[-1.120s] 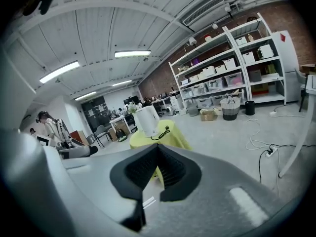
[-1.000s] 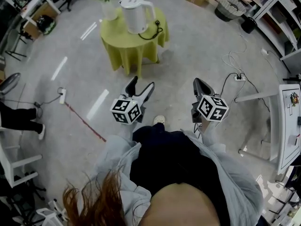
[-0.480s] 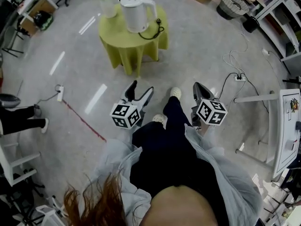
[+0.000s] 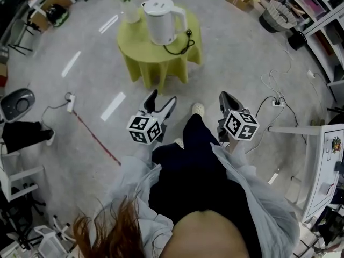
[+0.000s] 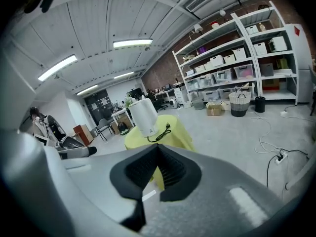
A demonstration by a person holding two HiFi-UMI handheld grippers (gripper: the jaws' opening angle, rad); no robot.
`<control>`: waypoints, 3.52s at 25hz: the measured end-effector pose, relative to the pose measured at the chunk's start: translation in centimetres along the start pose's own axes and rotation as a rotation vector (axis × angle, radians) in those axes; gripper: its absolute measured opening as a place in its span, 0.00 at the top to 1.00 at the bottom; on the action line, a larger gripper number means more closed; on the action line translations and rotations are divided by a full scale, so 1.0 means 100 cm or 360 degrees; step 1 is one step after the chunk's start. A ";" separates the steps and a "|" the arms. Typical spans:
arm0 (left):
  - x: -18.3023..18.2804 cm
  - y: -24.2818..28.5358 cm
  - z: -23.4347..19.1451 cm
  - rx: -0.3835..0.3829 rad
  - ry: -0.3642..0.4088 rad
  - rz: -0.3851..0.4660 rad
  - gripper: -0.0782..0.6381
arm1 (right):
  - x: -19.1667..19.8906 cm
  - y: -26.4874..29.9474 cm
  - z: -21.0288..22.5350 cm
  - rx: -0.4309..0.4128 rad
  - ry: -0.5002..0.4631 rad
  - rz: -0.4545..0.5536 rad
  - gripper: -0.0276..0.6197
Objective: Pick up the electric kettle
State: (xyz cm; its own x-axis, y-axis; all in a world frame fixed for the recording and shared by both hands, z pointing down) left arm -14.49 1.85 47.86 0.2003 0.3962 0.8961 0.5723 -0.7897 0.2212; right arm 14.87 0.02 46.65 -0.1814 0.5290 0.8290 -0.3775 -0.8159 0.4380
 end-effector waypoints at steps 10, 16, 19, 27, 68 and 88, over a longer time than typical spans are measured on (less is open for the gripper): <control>-0.057 0.088 -0.027 -0.0073 0.0048 0.0081 0.39 | -0.076 0.082 0.042 -0.0084 -0.0044 0.0020 0.95; -0.072 0.140 -0.039 -0.0107 0.0032 0.0086 0.39 | -0.113 0.121 0.071 -0.0119 -0.0072 0.0012 0.95; -0.078 0.165 -0.041 -0.0119 0.0040 0.0107 0.39 | -0.128 0.138 0.089 -0.0128 -0.0088 0.0007 0.95; -0.082 0.205 -0.038 -0.0149 0.0061 0.0129 0.39 | -0.141 0.177 0.110 -0.0213 -0.0111 -0.0050 0.95; -0.118 0.350 -0.093 -0.0294 0.0445 -0.0032 0.64 | -0.183 0.284 0.126 -0.0150 -0.0053 -0.0332 0.95; -0.133 0.324 -0.110 -0.0271 0.0467 -0.0050 0.76 | -0.178 0.282 0.108 -0.0157 -0.0036 -0.0258 0.95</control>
State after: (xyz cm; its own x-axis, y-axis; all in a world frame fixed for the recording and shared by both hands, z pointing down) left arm -7.34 -34.14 47.29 -0.0667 0.2895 0.9548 0.4287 -0.8558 0.2895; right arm 17.28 -34.97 47.98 -0.0907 0.6453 0.7585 -0.4877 -0.6928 0.5311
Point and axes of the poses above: the fingertips, and each gripper's own axes: y forward along the fingers, z to its right, x out of its underside, the point moved 8 cm from there along -y, backward along the fingers, and after that the axes turned 2 degrees about x, right-handed, at the moved point
